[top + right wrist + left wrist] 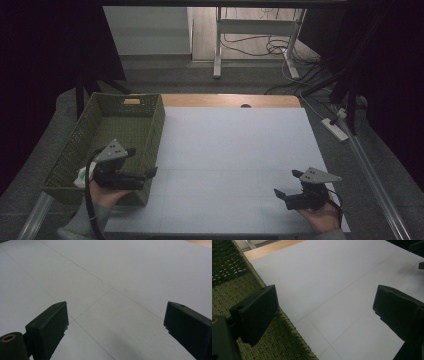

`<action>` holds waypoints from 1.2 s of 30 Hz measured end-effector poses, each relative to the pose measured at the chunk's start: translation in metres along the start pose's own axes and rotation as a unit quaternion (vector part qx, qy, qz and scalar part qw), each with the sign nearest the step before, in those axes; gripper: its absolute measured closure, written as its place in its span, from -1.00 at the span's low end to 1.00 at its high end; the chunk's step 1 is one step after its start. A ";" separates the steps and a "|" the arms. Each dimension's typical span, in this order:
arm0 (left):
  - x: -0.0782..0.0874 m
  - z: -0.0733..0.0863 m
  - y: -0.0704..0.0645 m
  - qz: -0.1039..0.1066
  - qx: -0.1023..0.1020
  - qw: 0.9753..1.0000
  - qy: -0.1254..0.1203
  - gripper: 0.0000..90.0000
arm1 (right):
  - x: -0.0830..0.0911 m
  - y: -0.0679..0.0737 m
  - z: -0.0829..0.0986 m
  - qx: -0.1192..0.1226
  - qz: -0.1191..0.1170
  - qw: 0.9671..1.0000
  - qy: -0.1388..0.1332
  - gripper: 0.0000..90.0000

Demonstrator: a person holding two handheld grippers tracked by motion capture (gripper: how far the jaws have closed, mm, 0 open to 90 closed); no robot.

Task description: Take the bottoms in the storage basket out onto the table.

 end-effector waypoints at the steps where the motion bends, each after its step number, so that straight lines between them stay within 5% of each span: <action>1: 0.000 0.000 0.000 0.000 0.000 1.000 0.000 -0.87 | 0.000 0.000 0.000 0.000 0.000 1.000 0.000 -0.87; 7: 0.002 -0.007 0.005 0.008 0.006 1.000 -0.007 -0.87 | 0.000 -0.001 0.000 -0.002 0.002 1.000 0.000 -0.87; 18: 0.007 -0.015 0.024 -0.012 0.002 1.000 0.002 -0.87 | -0.001 -0.002 0.002 -0.005 0.004 1.000 0.004 -0.87; 36: 0.005 -0.001 0.056 -0.030 0.031 0.999 0.027 -0.87 | -0.002 -0.002 0.003 -0.004 0.006 1.000 0.007 -0.87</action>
Point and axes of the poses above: each handheld gripper's, and its own axes: x roughly backward along the jaws, z roughly out of its underside, y roughly to its left, the point moved 9 cm from there along -x, roughly forward along the jaws, and after that the axes turned 8 degrees about -x, right-handed, at the moved point
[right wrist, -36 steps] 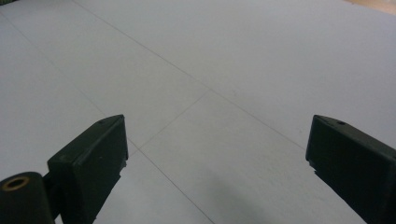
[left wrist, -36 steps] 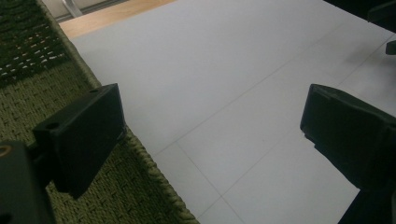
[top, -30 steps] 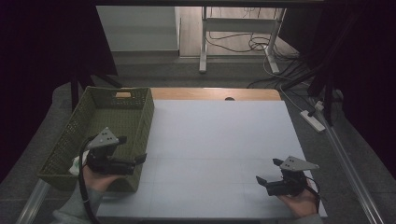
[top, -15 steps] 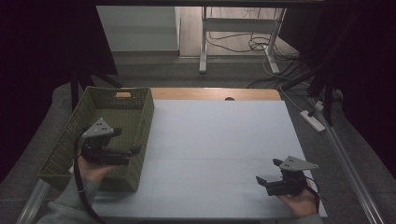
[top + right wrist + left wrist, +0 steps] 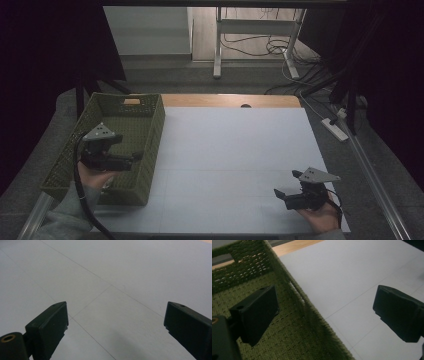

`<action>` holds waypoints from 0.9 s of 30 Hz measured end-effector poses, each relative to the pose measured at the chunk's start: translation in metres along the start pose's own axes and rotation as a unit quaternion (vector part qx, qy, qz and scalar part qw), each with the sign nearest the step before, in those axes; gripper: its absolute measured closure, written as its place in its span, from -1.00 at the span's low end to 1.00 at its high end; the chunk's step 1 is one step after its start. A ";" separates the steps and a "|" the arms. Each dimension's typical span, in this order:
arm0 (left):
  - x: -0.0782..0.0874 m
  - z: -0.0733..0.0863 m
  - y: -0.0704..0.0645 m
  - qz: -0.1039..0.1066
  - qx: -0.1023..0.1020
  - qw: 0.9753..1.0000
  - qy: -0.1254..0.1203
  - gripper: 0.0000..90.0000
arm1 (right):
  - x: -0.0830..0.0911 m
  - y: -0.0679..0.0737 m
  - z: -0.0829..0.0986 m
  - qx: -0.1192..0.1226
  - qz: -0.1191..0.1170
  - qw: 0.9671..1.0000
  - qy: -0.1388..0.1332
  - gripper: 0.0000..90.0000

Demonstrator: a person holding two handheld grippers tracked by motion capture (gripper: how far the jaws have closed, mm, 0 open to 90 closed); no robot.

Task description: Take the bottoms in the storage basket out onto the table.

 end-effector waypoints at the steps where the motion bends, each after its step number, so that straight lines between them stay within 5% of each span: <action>1: 0.000 0.001 0.002 -0.001 0.001 1.000 0.002 -0.87 | 0.000 0.000 0.000 0.000 0.000 1.000 0.000 -0.87; 27: -0.009 0.027 0.047 -0.035 0.042 0.998 0.036 -0.87 | -0.002 0.000 0.003 -0.001 -0.001 1.000 0.011 -0.87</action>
Point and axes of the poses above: each handheld gripper's, and its own axes: x roughly backward along the jaws, z roughly out of its underside, y roughly to its left, the point moved 9 cm from there along -x, roughly forward along the jaws, and after that the axes turned 8 degrees about -x, right-handed, at the moved point
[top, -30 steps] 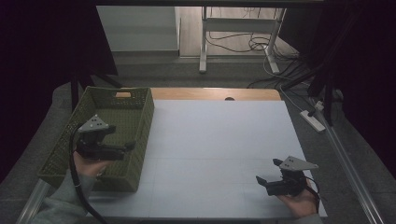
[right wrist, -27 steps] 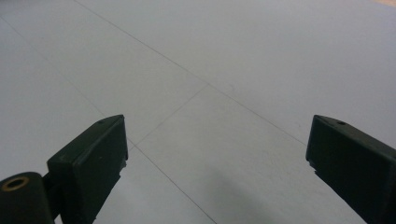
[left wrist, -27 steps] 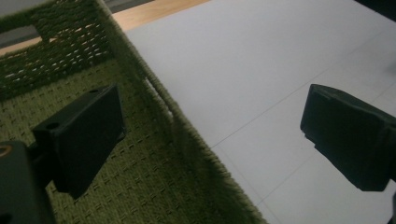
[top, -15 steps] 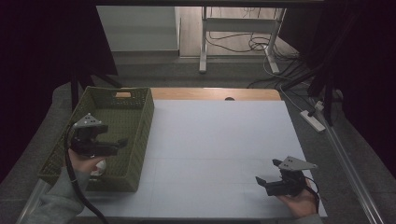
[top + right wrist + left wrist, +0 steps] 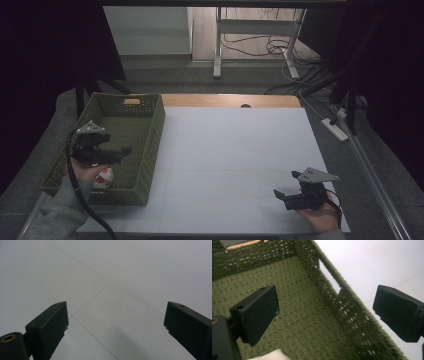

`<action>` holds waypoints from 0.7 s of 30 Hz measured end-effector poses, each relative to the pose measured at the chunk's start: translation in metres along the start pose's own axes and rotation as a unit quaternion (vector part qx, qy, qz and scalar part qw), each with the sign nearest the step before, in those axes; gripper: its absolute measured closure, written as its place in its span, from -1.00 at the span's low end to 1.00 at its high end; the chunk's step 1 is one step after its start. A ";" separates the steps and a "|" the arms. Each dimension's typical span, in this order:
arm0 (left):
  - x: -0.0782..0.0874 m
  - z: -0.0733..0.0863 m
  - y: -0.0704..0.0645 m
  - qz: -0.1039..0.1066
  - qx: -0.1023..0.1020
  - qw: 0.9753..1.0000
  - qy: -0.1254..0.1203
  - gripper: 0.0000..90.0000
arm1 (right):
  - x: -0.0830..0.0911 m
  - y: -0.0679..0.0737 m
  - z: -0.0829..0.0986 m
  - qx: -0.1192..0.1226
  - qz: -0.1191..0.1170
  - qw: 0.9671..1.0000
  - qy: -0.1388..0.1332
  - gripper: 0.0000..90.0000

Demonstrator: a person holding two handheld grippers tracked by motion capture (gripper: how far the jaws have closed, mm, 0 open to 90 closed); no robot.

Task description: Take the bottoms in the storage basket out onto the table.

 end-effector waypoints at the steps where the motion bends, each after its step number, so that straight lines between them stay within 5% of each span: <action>1: 0.000 0.001 0.002 -0.001 0.002 1.000 0.001 -0.87 | 0.000 0.000 0.000 0.000 0.000 1.000 0.001 -0.87; 21: 0.008 0.032 0.028 -0.022 0.031 0.999 0.032 -0.88 | -0.001 0.000 0.001 0.001 0.001 1.000 0.005 -0.87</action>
Point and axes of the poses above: each handheld gripper's, and its own axes: x roughly backward along the jaws, z roughly out of its underside, y roughly to its left, the point moved 9 cm from there along -x, roughly forward along the jaws, and after that the axes turned 8 degrees about -x, right-handed, at the moved point
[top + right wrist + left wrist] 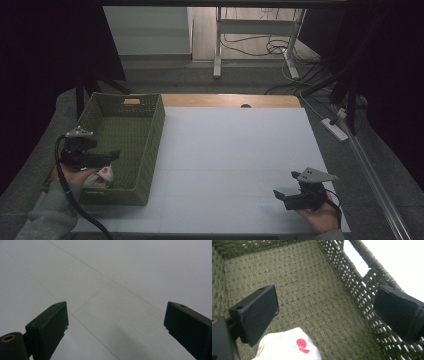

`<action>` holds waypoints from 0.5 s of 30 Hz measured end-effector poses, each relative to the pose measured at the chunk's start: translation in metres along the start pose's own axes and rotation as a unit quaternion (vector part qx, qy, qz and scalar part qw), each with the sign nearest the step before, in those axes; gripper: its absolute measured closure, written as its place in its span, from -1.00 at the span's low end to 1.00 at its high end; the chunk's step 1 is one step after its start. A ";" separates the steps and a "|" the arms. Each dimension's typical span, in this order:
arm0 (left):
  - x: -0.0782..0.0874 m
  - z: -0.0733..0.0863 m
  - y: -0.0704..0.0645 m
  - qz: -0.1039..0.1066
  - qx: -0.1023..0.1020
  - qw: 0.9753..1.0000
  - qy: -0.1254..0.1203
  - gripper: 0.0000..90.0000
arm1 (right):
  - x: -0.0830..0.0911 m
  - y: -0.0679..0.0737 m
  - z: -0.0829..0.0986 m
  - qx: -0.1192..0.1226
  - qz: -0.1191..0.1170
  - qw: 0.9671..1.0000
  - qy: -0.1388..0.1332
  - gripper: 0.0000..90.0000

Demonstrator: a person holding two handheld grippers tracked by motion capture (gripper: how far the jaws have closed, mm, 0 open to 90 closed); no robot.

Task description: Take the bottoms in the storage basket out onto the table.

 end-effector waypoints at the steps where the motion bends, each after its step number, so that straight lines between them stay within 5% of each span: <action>1: 0.000 0.001 0.002 -0.001 0.003 1.000 0.001 -0.88 | 0.000 0.000 0.000 0.001 0.000 1.000 0.001 -0.87; 15: 0.001 0.017 0.018 -0.014 0.013 0.999 0.038 -0.89 | 0.001 0.000 -0.001 0.002 0.003 1.000 -0.003 -0.87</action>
Point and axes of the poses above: each handheld gripper's, and its own axes: x roughly backward along the jaws, z roughly out of its underside, y roughly to its left, the point moved 9 cm from there along -x, roughly forward along the jaws, and after that the axes turned 8 degrees about -x, right-handed, at the moved point
